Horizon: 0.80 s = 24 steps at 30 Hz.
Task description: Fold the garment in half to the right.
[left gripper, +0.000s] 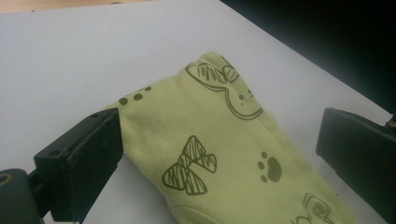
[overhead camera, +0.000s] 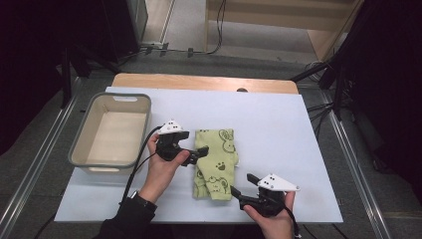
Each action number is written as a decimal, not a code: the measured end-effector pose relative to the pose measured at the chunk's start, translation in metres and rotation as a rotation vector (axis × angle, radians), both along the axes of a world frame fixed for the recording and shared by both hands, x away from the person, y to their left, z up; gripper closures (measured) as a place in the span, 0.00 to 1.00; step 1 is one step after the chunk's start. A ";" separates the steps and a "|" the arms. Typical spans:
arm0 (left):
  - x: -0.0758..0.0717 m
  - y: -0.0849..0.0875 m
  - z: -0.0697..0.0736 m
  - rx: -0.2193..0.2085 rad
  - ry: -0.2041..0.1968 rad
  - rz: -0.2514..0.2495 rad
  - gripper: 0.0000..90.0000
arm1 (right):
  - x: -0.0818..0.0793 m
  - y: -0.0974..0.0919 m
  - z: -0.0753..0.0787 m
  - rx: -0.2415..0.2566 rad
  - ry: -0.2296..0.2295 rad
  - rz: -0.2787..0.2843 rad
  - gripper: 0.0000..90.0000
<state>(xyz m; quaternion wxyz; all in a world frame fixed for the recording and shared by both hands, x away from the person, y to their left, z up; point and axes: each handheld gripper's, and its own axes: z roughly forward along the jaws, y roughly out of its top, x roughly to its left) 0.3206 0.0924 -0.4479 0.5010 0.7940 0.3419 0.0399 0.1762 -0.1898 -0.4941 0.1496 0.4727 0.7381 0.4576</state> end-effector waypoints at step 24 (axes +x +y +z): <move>-0.037 0.003 0.000 -0.007 -0.036 -0.035 0.00 | 0.020 -0.010 0.023 0.030 -0.001 0.020 0.00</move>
